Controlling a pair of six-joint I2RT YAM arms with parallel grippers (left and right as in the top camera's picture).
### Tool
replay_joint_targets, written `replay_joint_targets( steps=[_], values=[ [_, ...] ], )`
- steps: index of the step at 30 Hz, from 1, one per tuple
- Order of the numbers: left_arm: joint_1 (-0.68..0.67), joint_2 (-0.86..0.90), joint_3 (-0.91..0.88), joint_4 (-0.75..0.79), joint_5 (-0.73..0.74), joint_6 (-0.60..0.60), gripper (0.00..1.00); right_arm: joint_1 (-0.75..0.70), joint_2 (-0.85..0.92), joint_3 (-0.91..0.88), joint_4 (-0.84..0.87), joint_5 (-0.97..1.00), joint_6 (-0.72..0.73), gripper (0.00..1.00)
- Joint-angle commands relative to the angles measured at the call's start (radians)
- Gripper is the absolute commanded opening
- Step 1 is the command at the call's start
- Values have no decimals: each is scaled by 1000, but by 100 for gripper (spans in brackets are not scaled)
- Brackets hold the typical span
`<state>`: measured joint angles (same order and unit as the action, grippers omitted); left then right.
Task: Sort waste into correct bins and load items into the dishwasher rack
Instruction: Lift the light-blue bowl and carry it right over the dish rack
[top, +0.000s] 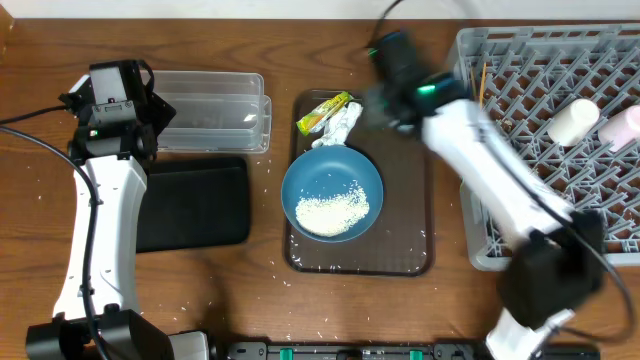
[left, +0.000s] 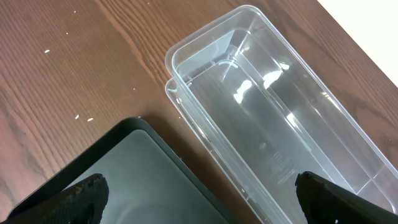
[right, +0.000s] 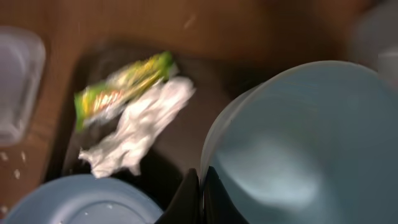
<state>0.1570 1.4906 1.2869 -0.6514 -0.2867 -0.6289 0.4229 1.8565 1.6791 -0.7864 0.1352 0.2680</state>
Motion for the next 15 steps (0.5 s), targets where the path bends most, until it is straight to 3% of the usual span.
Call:
replay_joint_targets(
  steps=[1,9,15],
  values=[
    [5,8,-6,-3,-2,-5,99,-112,-112,4,-21,-13,5,1],
    [5,8,-6,-3,-2,-5,99,-397,-208,4,-126,-182,9,1],
    [5,8,-6,-3,-2,-5,99,-625,-201,-3,-178,-454,8,1]
  ],
)
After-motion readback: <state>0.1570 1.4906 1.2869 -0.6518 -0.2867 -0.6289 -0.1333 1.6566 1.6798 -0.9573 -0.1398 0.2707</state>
